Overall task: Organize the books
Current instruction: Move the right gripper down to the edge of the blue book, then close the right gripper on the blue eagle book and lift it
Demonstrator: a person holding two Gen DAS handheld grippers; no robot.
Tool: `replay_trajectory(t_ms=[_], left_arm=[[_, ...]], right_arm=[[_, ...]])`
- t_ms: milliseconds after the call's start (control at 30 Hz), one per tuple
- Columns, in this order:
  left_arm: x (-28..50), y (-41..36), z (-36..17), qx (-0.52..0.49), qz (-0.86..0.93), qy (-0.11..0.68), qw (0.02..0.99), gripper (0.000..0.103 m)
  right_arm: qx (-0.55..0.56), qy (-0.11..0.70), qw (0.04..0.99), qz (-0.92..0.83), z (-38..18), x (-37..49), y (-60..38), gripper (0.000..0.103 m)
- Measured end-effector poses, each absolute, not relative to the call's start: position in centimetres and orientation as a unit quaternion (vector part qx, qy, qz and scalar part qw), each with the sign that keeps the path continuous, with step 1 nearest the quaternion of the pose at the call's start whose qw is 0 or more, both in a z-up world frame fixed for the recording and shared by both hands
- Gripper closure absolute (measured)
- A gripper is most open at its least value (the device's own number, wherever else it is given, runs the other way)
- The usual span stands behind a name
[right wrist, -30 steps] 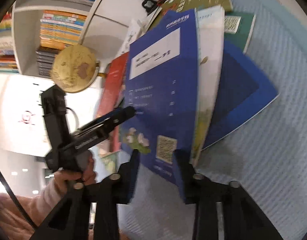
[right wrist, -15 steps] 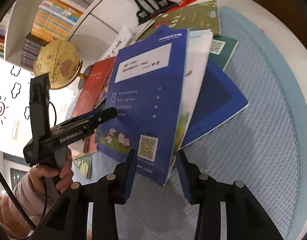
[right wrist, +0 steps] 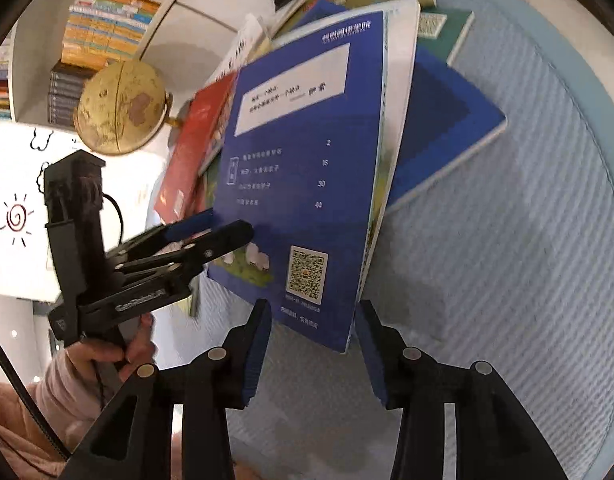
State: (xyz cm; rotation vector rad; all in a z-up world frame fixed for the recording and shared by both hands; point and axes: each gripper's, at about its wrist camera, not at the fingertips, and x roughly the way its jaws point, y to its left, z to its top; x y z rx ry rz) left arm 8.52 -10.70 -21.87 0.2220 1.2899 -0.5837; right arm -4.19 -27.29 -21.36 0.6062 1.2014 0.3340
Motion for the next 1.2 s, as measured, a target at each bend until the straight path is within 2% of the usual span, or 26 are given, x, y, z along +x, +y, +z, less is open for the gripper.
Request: replay_trajectory(t_ms=[167, 367, 467, 600, 767, 800, 833, 900, 933, 1067, 1167, 1200], left_arm=[[8.2, -10.9, -21.9, 0.103, -0.266, 0.594, 0.752, 0.036], [8.5, -10.7, -21.9, 0.072, -0.27, 0.608, 0.743, 0.037], [8.2, -10.5, -22.1, 0.075, -0.269, 0.608, 0.743, 0.037], [8.1, -10.3, -22.1, 0.082, -0.271, 0.603, 0.746, 0.036], [7.9, -9.6, -22.1, 0.055, -0.267, 0.612, 0.743, 0.037], [8.2, -9.1, -22.3, 0.038, -0.266, 0.617, 0.739, 0.037], [8.5, -8.7, -22.3, 0.024, -0.265, 0.621, 0.737, 0.037], [8.7, -7.6, -22.1, 0.0, -0.263, 0.624, 0.736, 0.037], [8.8, -7.2, -21.7, -0.001, -0.257, 0.622, 0.74, 0.037], [8.4, -5.0, -20.2, 0.018, -0.228, 0.61, 0.759, 0.04], [8.0, -1.6, -18.5, 0.005, -0.202, 0.599, 0.775, 0.041], [7.7, 0.1, -17.8, -0.008, -0.191, 0.593, 0.782, 0.041]], right_arm=[[0.295, 0.552, 0.763, 0.159, -21.4, -4.1, -27.4, 0.059], [0.33, 0.483, 0.773, 0.247, -17.2, -5.6, -27.6, 0.059], [0.324, 0.492, 0.771, 0.242, -17.8, -4.9, -27.2, 0.059], [0.357, 0.499, 0.755, 0.232, -19.7, -3.6, -26.9, 0.065], [0.333, 0.479, 0.777, 0.236, -17.3, -3.3, -24.7, 0.066], [0.337, 0.478, 0.781, 0.218, -17.4, -3.3, -24.8, 0.076], [0.364, 0.483, 0.777, 0.178, -18.0, -3.0, -25.4, 0.096], [0.442, 0.469, 0.75, 0.147, -19.1, -2.7, -26.7, 0.097], [0.433, 0.467, 0.758, 0.141, -18.7, -2.6, -26.5, 0.098], [0.365, 0.453, 0.803, 0.132, -14.5, -2.2, -24.4, 0.098], [0.29, 0.43, 0.848, 0.11, -8.7, -2.6, -23.1, 0.098], [0.229, 0.419, 0.872, 0.104, -5.8, -3.0, -21.5, 0.098]])
